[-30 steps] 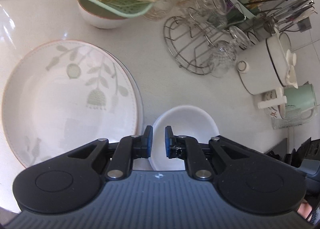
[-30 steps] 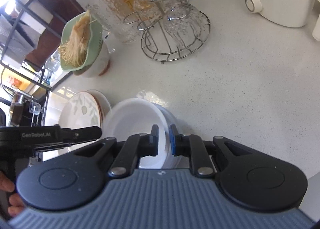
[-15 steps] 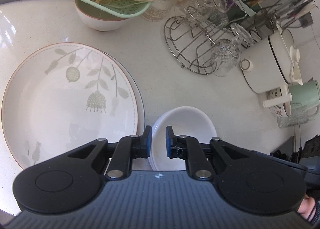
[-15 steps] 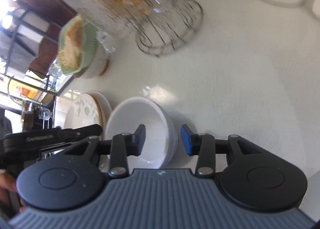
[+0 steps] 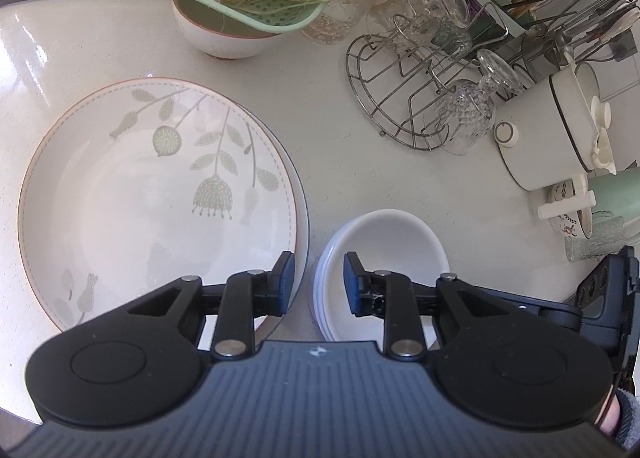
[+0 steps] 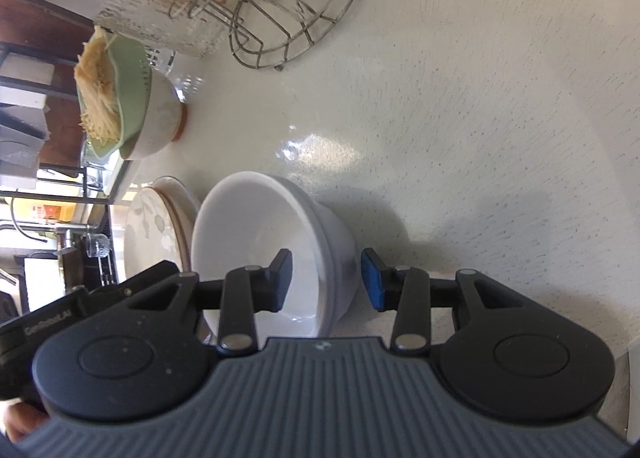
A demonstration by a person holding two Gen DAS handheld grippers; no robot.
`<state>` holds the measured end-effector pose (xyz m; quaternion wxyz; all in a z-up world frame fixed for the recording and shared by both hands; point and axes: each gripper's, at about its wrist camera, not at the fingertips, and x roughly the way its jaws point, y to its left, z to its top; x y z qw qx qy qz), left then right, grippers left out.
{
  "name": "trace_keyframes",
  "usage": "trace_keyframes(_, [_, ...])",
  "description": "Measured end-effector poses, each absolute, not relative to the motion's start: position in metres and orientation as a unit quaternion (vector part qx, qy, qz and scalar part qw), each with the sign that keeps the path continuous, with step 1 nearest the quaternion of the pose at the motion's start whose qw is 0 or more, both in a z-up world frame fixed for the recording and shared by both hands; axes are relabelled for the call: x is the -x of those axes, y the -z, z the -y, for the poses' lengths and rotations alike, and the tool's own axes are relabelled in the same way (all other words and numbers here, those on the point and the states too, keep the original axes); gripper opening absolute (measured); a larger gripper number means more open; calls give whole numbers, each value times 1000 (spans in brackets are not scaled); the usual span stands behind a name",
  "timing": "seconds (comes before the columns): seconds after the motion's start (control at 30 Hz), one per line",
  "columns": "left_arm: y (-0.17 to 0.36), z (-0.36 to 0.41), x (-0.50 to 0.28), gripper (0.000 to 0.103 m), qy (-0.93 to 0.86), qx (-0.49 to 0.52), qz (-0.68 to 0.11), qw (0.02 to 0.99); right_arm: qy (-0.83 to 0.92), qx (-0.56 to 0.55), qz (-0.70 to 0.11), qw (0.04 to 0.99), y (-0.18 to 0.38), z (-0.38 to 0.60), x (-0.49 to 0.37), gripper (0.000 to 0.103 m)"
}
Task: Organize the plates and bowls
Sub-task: 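Lower the white bowl into the translucent bowls with both grippers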
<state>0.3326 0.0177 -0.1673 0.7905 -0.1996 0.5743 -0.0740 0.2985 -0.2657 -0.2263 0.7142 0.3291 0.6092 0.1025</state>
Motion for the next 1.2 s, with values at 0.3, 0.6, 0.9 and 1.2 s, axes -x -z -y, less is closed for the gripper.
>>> trace_keyframes(0.3, [168, -19, -337, 46, 72, 183, -579, 791, -104, -304, -618, 718, 229, 261, -298, 25])
trace_keyframes(0.6, [164, 2, -339, 49, 92, 155, -583, 792, -90, -288, -622, 723, 224, 270, -294, 19])
trace_keyframes(0.9, [178, 53, -343, 51, 152, 97, -597, 781, -66, -272, -621, 732, 216, 288, -285, 16])
trace_keyframes(1.2, [218, 73, -344, 51, 158, 104, -639, 746, -52, -272, -611, 742, 210, 298, -280, 14])
